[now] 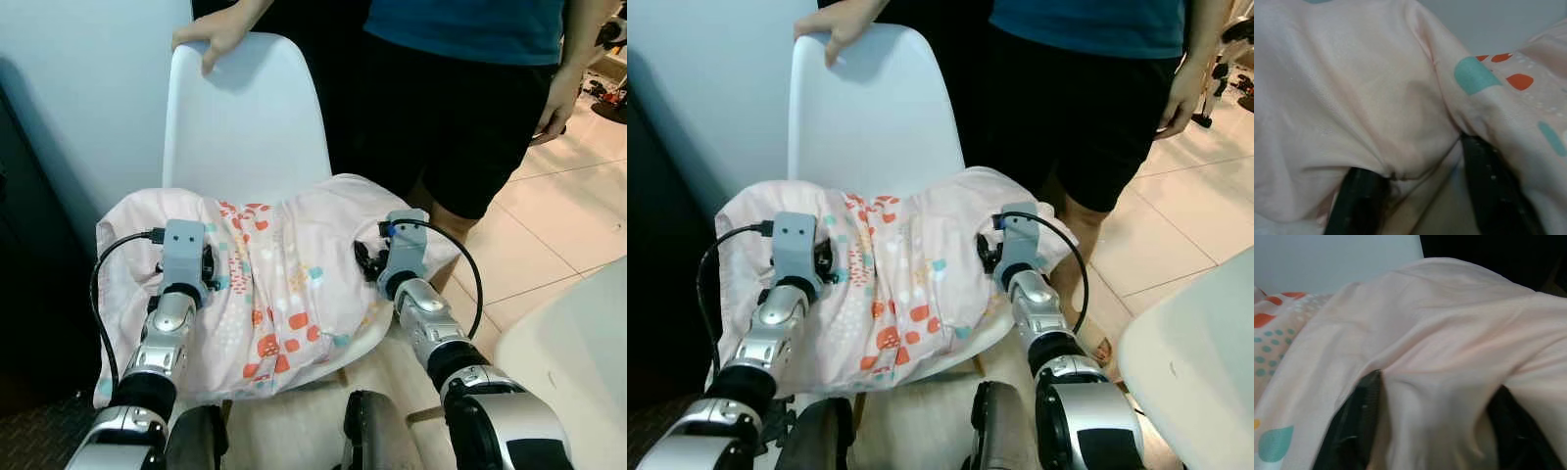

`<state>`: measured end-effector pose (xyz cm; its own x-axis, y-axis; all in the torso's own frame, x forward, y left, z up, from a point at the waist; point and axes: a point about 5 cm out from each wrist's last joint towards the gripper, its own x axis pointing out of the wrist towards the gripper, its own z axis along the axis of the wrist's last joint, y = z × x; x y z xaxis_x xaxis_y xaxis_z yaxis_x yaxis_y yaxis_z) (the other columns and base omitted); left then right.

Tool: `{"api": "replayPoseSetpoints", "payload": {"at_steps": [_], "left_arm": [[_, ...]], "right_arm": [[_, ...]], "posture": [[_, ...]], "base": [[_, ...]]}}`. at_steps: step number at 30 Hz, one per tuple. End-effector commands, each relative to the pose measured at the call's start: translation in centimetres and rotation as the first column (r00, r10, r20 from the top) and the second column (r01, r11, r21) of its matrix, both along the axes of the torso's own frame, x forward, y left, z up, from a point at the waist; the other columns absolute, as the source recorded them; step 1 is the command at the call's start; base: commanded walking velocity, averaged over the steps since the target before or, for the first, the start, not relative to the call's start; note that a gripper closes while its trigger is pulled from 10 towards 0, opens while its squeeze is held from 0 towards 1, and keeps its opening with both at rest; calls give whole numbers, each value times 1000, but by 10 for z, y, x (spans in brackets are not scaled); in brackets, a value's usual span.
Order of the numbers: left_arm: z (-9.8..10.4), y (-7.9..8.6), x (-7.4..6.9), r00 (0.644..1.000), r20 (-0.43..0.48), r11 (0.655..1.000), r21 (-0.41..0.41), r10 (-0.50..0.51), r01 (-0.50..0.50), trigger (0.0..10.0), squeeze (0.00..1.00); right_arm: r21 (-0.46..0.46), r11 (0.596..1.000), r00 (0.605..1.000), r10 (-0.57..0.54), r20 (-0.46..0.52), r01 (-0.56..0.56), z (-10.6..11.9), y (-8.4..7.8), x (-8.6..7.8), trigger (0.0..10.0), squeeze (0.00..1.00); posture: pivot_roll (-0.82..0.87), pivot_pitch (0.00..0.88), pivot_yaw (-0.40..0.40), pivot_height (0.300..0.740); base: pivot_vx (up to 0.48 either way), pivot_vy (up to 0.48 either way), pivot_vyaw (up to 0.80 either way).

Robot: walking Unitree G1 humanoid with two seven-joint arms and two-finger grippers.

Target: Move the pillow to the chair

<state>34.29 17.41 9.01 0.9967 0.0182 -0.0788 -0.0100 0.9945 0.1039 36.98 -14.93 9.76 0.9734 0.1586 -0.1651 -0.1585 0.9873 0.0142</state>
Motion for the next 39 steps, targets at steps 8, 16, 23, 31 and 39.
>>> {"api": "replayPoseSetpoints", "payload": {"at_steps": [8, 16, 23, 31, 39], "left_arm": [[-23, 20, -31, 996, -46, 997, 36, 77, -75, 10000, 1000], [-32, 75, -106, 959, -42, 946, 183, 279, -267, 10000, 0], [-29, 112, -130, 907, -2, 865, 303, 420, -400, 10000, 0], [10, 134, -120, 835, 128, 789, 278, 535, -548, 10000, 0], [54, 73, -66, 942, 283, 971, 97, 183, -217, 10000, 0]], "right_arm": [[-55, 991, 993, -121, 4, 121, -6, -25, -6, 10000, 1000], [-42, 981, 982, -189, 14, 189, -26, -46, -27, 10000, 0], [-59, 953, 951, -288, 117, 296, -22, -63, -36, 10000, 0], [-83, 906, 897, -391, 204, 414, -1, -79, -29, 10000, 0], [51, 988, 968, -154, 198, 147, 8, -37, -14, 10000, 0]], "posture": [[55, 6, -117, 552], [70, 0, -116, 552], [70, 0, -127, 552], [75, 0, -130, 552], [69, 0, -119, 552]], "base": [[0, 0, 0], [0, 0, 0], [0, 0, 0], [0, 0, 0], [0, 0, 0]]}}
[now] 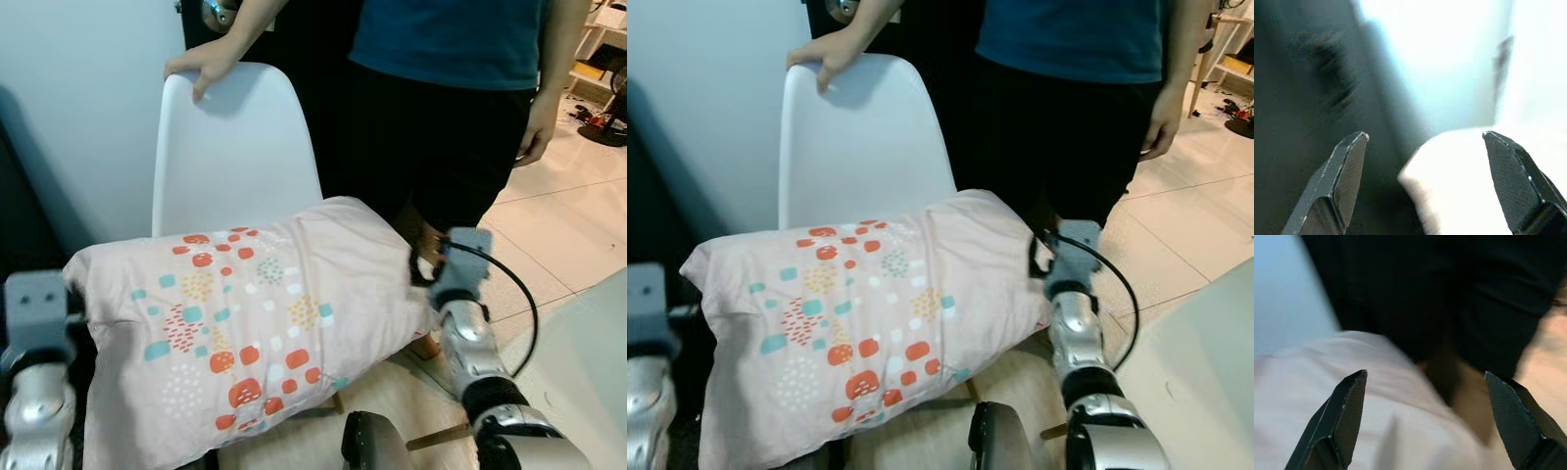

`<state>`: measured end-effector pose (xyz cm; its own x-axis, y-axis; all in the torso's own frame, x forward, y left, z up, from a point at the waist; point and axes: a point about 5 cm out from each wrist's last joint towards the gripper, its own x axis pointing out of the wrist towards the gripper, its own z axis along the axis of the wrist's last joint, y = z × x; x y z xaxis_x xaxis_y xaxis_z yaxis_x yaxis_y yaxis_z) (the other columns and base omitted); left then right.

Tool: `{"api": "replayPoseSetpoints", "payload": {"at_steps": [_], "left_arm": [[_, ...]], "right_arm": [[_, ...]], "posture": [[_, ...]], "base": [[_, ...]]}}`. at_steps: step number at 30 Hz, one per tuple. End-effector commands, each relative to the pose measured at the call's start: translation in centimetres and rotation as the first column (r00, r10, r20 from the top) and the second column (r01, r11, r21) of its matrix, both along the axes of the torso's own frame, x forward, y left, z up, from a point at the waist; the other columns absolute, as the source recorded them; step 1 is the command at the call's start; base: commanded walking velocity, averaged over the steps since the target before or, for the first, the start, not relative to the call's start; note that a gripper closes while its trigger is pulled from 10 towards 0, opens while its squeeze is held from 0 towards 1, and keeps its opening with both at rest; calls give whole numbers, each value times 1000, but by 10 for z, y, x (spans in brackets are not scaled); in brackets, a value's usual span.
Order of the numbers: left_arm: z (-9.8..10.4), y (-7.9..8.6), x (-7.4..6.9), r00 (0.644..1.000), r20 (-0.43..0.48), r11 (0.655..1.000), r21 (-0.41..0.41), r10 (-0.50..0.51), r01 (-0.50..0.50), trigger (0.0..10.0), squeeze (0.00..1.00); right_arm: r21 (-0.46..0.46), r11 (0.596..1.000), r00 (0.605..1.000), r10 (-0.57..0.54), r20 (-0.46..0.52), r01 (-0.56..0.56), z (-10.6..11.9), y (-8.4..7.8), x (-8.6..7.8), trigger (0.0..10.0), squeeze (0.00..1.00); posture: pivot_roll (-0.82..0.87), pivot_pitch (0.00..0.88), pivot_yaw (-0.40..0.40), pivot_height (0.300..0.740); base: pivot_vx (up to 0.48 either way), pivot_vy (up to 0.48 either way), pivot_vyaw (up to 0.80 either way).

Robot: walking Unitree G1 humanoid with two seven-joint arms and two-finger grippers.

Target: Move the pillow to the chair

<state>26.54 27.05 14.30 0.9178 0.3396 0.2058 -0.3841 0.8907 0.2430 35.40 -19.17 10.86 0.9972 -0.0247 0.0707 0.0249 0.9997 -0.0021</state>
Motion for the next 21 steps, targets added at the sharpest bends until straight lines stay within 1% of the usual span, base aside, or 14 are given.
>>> {"api": "replayPoseSetpoints", "payload": {"at_steps": [1, 2, 4, 5, 6, 7, 8, 9, 10, 12, 13, 14, 16, 21], "left_arm": [[1, -40, 21, 970, 23, 967, -80, -242, 243, 10000, 0], [-5, -56, 29, 948, -7, 945, -81, -318, 316, 10000, 0], [-5, -56, 29, 948, -7, 945, -81, -318, 316, 10000, 0], [-10, -65, 33, 934, -31, 933, -75, -356, 353, 10000, 0], [-26, -74, 37, 919, -134, 929, -37, -370, 368, 10000, 0], [-46, -78, 39, 890, -280, 927, 6, -359, 376, 10000, 0], [-46, -78, 39, 890, -280, 927, 6, -359, 376, 10000, 0], [-63, -77, 38, 857, -400, 932, 19, -325, 362, 10000, 0], [-63, -77, 38, 857, -400, 932, 19, -325, 362, 10000, 0], [-84, -67, 33, 813, -526, 957, -6, -250, 290, 10000, 0], [-92, -59, 28, 799, -563, 971, -27, -212, 239, 10000, 0], [-92, -59, 28, 799, -563, 971, -27, -212, 239, 10000, 0], [-105, -46, 18, 769, -618, 982, -26, -163, 187, 10000, 0], [-113, -35, 11, 743, -654, 984, -16, -142, 175, 10000, 0]], "right_arm": [[39, 998, 997, 57, -53, -55, -7, 11, 2, 10000, 0], [16, 997, 995, 72, -74, -71, -10, 16, 1, 10000, 0], [16, 997, 995, 72, -74, -71, -10, 16, 1, 10000, 0], [-1, 997, 993, 80, -84, -80, -12, 19, 1, 10000, 0], [-6, 996, 990, 93, -104, -94, -16, 23, 0, 10000, 0], [-16, 991, 978, 125, -166, -130, -25, 29, -2, 10000, 0], [-16, 991, 978, 125, -166, -130, -25, 29, -2, 10000, 0], [-22, 985, 953, 163, -257, -174, -36, 35, -4, 10000, 0], [-22, 985, 953, 163, -257, -174, -36, 35, -4, 10000, 0], [-73, 965, 900, 207, -384, -253, -51, 41, -9, 10000, 0], [-87, 963, 893, 201, -403, -256, -53, 41, -10, 10000, 0], [-87, 963, 893, 201, -403, -256, -53, 41, -10, 10000, 0], [-107, 970, 905, 160, -394, -218, -50, 37, -7, 10000, 0], [-119, 982, 925, 94, -367, -147, -44, 28, -3, 10000, 0]], "posture": [[69, 0, -120, 552], [67, 0, -123, 552], [67, 0, -123, 552], [67, 0, -123, 552], [58, 0, -123, 552], [55, 0, -124, 552], [55, 0, -124, 552], [56, 0, -123, 552], [56, 0, -123, 552], [55, 0, -119, 552], [52, 0, -112, 552], [52, 0, -112, 552], [44, 0, -107, 552], [44, 0, -106, 552]], "base": [[0, 0, 0], [0, 0, 0], [0, 0, 0], [0, 0, 0], [0, 0, 0], [0, 0, 0], [0, 0, 0], [0, 0, 0], [0, 0, 0], [0, 0, 0], [0, 0, 0], [0, 0, 0], [0, 0, 0], [0, 0, 0]]}}
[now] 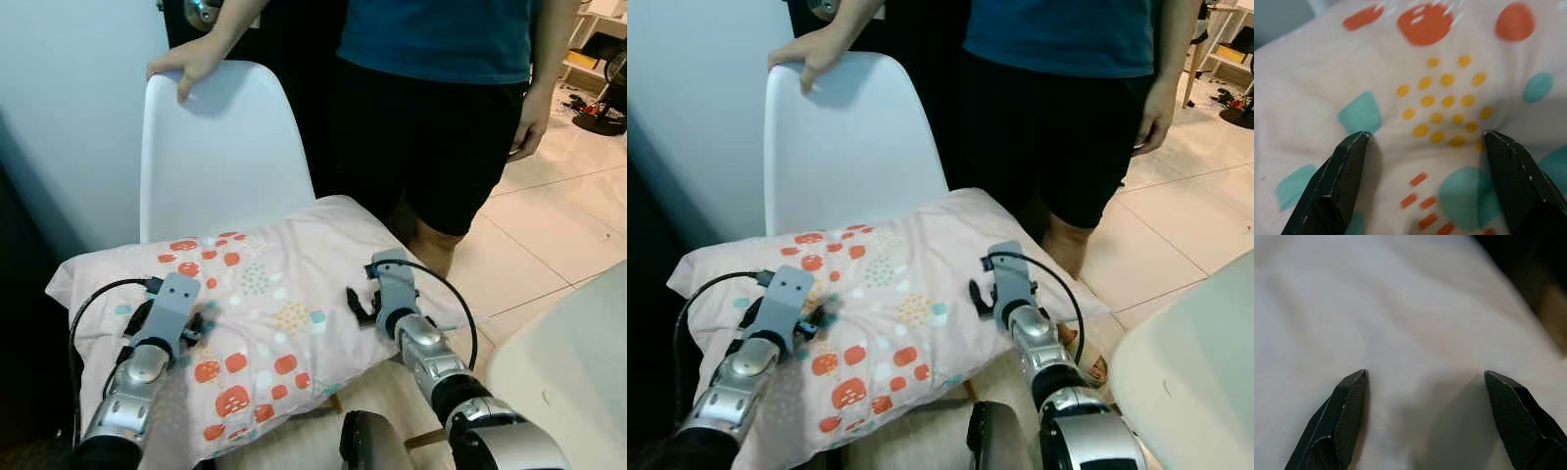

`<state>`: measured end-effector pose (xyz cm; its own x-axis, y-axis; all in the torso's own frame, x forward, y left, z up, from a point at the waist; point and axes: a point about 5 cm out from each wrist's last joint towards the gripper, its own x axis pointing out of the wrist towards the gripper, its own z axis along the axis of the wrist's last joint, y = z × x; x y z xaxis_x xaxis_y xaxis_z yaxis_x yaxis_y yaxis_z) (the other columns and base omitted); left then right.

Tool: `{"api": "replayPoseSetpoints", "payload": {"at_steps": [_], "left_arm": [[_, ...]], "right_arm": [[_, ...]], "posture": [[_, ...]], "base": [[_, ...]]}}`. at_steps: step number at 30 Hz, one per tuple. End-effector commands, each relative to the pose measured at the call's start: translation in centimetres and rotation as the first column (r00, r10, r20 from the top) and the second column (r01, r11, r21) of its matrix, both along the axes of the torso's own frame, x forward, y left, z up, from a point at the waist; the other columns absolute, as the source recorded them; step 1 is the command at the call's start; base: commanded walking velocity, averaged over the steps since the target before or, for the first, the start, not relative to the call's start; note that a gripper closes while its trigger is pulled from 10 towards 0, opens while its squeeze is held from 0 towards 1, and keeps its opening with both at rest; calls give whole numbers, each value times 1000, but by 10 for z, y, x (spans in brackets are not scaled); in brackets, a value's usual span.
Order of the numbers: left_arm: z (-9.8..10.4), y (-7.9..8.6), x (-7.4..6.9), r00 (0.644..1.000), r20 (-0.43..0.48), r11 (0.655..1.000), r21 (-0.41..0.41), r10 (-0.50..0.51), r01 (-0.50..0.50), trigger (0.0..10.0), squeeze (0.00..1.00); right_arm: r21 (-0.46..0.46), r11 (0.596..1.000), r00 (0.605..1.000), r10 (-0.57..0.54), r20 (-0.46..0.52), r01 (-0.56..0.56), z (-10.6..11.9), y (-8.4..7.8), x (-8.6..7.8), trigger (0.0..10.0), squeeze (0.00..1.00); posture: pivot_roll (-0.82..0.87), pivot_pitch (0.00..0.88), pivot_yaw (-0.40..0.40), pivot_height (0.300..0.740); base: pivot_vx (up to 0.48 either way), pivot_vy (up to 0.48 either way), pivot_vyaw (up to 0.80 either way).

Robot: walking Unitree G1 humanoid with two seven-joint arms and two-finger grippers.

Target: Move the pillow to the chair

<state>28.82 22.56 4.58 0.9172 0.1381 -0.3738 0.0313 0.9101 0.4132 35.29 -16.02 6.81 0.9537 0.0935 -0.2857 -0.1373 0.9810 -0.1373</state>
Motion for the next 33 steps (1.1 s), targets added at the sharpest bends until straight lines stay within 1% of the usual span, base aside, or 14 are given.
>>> {"api": "replayPoseSetpoints", "payload": {"at_steps": [1, 6, 10, 14, 15, 17, 18, 19, 20, 21, 22, 25, 28, 33], "left_arm": [[-19, 19, -17, 992, -102, 997, 26, 69, -67, 10000, 0], [-19, 42, -24, 986, -94, 989, 68, 141, -135, 10000, 0], [-2, 90, -36, 962, -44, 942, 218, 270, -255, 10000, 0], [9, 101, -35, 956, 2, 926, 247, 294, -285, 10000, 0], [23, 98, -26, 955, 79, 932, 208, 285, -295, 10000, 0], [40, 59, 3, 966, 206, 985, 45, 155, -167, 10000, 0], [40, 59, 3, 966, 206, 985, 45, 155, -167, 10000, 0], [47, 33, 16, 961, 262, 996, -28, 89, -84, 10000, 0], [47, 33, 16, 961, 262, 996, -28, 89, -84, 10000, 0], [55, 4, 28, 948, 318, 996, -90, 35, -7, 10000, 0], [55, 4, 28, 948, 318, 996, -90, 35, -7, 10000, 0], [67, -39, 42, 921, 386, 981, -160, -43, 113, 10000, 0], [59, -62, 47, 922, 369, 969, -163, -116, 187, 10000, 0], [41, -70, 45, 940, 297, 963, -154, -167, 219, 10000, 0]], "right_arm": [[-6, 997, 997, -75, 0, 75, 0, -12, 0, 10000, 0], [-35, 984, 985, -172, 14, 172, 5, -29, 2, 10000, 0], [-50, 962, 959, -261, 112, 268, 28, -49, 12, 10000, 0], [3, 973, 962, -227, 150, 229, 37, -46, 16, 10000, 0], [75, 991, 978, -125, 165, 114, 43, -32, 20, 10000, 0], [198, 975, 982, 63, 175, -98, 45, -4, 21, 10000, 0], [198, 975, 982, 63, 175, -98, 45, -4, 21, 10000, 0], [239, 957, 975, 123, 185, -166, 45, 9, 20, 10000, 0], [239, 957, 975, 123, 185, -166, 45, 9, 20, 10000, 0], [269, 938, 965, 169, 200, -220, 45, 22, 19, 10000, 0], [269, 938, 965, 169, 200, -220, 45, 22, 19, 10000, 0], [263, 909, 940, 274, 205, -323, 41, 45, 14, 10000, 0], [147, 894, 904, 406, 134, -423, 25, 65, 4, 10000, 0], [96, 882, 887, 457, 59, -461, 14, 72, -1, 10000, 0]], "posture": [[45, 0, -107, 552], [47, 0, -108, 552], [53, 0, -111, 552], [56, 0, -117, 552], [58, 0, -121, 552], [72, 0, -133, 552], [72, 0, -133, 552], [70, 0, -135, 552], [70, 0, -135, 552], [68, 0, -134, 552], [68, 0, -134, 552], [74, 0, -142, 552], [72, 0, -155, 552], [67, 0, -159, 552]], "base": [[0, 0, 0], [0, 0, 0], [0, 0, 0], [0, 0, 0], [0, 0, 0], [0, 0, 0], [0, 0, 0], [0, 0, 0], [0, 0, 0], [0, 0, 0], [0, 0, 0], [0, 0, 0], [0, 0, 0], [0, 0, 0]]}}
